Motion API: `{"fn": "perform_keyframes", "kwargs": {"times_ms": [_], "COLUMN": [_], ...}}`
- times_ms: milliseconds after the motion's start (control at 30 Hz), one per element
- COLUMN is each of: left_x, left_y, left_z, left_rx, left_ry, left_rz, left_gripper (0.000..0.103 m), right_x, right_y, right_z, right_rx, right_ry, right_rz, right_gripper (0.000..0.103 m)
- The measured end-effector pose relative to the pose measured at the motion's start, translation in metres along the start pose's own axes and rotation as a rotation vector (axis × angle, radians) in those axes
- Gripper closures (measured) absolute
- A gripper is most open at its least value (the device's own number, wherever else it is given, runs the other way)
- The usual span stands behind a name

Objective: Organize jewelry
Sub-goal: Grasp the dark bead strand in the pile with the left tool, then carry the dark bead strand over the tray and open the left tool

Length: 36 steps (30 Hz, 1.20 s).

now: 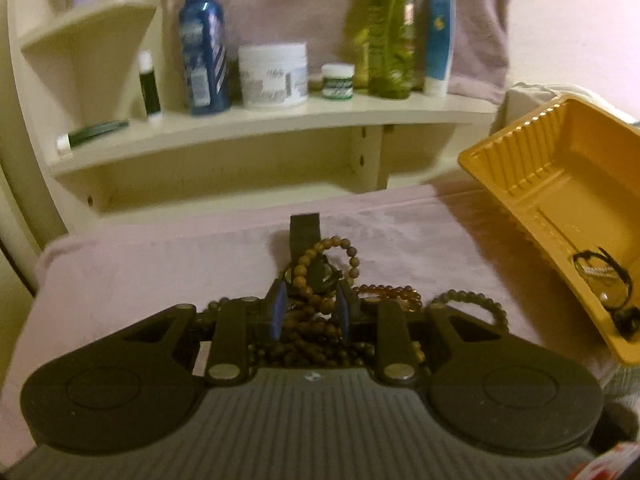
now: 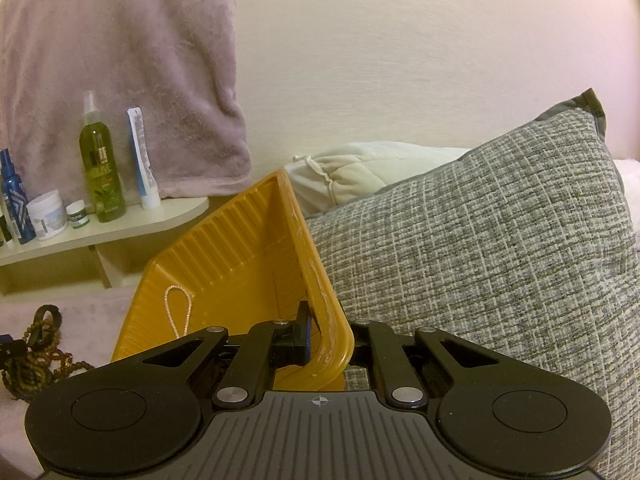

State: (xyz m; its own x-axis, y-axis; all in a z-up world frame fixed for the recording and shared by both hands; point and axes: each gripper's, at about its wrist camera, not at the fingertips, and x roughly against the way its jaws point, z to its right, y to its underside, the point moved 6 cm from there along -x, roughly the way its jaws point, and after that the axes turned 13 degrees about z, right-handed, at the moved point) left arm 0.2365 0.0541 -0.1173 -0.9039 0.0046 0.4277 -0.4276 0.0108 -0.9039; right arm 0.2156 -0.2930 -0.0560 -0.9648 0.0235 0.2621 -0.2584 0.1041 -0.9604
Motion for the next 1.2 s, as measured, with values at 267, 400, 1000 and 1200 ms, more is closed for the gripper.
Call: {"fn": "perform_keyframes", "kwargs": {"times_ms": [267, 400, 1000, 1200], "left_x": [-0.015, -0.012, 0.04, 0.055], "left_y": [0.003, 0.003, -0.088, -0.125], "left_z": [-0.004, -0.006, -0.016, -0.02], "left_rx": [0.077, 0.096, -0.04, -0.061], "left_ry": [-0.016, -0.005, 0.078, 0.093], "left_rz": [-0.027, -0.03, 0.153, 0.223], "left_gripper": [0.087, 0.096, 0.098, 0.098], "right_x": [0.0, -0.001, 0.001, 0.003], "right_y": [0.001, 0.001, -0.002, -0.005], "right_z": [0.0, 0.001, -0.002, -0.004], "right_rx": [0.001, 0.002, 0.0, 0.0], "right_ry": [-0.001, -0.003, -0.01, -0.015], "right_rz": [0.0, 0.001, 0.008, 0.013], "right_gripper": [0.094, 0.094, 0.094, 0.094]}}
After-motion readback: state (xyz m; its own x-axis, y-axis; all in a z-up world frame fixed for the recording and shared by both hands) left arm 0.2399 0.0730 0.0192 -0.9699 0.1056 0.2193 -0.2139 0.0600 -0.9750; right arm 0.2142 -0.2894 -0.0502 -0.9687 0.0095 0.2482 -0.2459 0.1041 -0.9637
